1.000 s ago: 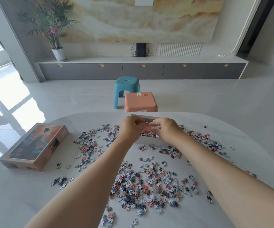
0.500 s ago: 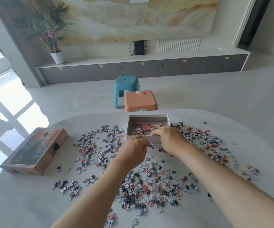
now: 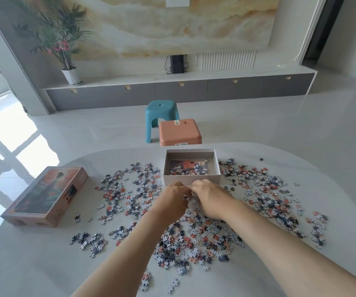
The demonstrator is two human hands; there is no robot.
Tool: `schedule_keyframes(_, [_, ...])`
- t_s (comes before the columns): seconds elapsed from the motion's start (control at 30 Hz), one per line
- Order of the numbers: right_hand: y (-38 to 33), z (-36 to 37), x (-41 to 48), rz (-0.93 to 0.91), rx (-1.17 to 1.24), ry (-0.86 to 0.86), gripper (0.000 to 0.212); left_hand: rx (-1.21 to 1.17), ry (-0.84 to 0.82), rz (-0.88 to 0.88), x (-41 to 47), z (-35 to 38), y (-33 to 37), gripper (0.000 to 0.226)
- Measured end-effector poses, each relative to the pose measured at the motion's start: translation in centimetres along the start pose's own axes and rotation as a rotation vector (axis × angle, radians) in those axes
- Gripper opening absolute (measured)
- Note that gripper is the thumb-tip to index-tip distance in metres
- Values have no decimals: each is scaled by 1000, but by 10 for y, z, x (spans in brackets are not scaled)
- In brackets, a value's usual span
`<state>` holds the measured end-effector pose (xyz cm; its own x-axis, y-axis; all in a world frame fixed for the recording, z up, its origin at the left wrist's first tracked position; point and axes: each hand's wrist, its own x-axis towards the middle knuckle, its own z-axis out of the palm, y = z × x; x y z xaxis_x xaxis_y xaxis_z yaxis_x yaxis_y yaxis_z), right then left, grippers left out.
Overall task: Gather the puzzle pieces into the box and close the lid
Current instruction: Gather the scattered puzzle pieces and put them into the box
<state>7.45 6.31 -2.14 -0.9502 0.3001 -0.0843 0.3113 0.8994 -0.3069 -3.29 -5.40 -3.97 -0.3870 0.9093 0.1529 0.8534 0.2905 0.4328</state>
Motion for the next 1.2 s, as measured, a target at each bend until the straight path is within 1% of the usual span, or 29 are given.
schedule_keyframes(0.07, [0,-2,0,28,68,-19,58,-20,50,4,-4,-1,1,16])
schedule_keyframes(0.1, [2,-3,0,45,117,-30,57,7,69,6,-7,-1,3,18])
schedule_keyframes(0.13, [3,-5,-1,61,167,-28,55,63,56,-11,-9,-1,4,29])
schedule_keyframes(0.17, [3,-8,-3,83,190,-28,52,128,19,-39,-12,0,4,45])
schedule_keyframes(0.2, [4,-10,-5,105,173,-35,52,184,-26,-65,-14,1,4,61])
schedule_keyframes(0.23, [3,-13,-7,132,120,-66,55,219,-68,-83,-15,1,3,71])
schedule_keyframes(0.27, [3,-15,-9,163,61,-116,60,225,-94,-91,-15,1,3,74])
schedule_keyframes(0.3, [1,-17,-11,182,16,-167,67,206,-101,-91,-15,0,3,71])
schedule_keyframes(0.4, [0,-18,-15,173,-49,-241,85,78,-75,-64,-11,-3,6,44])
schedule_keyframes(0.47, [1,-16,-15,183,-23,-261,99,29,-65,-50,-9,-3,9,35])
schedule_keyframes(0.5, [1,-15,-14,200,12,-254,101,13,-56,-48,-9,-3,10,33])
schedule_keyframes(0.57, [0,-13,-12,227,84,-205,95,-6,-50,-46,-9,0,10,31])
schedule_keyframes(0.67, [-5,-12,-9,237,141,-138,77,-28,-34,-39,-10,-1,10,30])
schedule_keyframes(0.8, [-13,-14,-8,265,158,-129,54,131,-51,-61,-15,-2,9,40])
schedule_keyframes(0.9, [-16,-15,-6,283,184,-111,45,152,-91,-92,-16,0,4,47])
schedule_keyframes(1.03, [-21,-18,-3,336,198,-164,41,72,-103,-107,-10,-5,4,32])
schedule_keyframes(1.1, [-20,-18,-2,355,202,-164,39,35,-120,-122,-7,-8,5,25])
schedule_keyframes(1.2, [-20,-17,1,359,200,-157,28,-13,-128,-146,-5,-7,3,24])
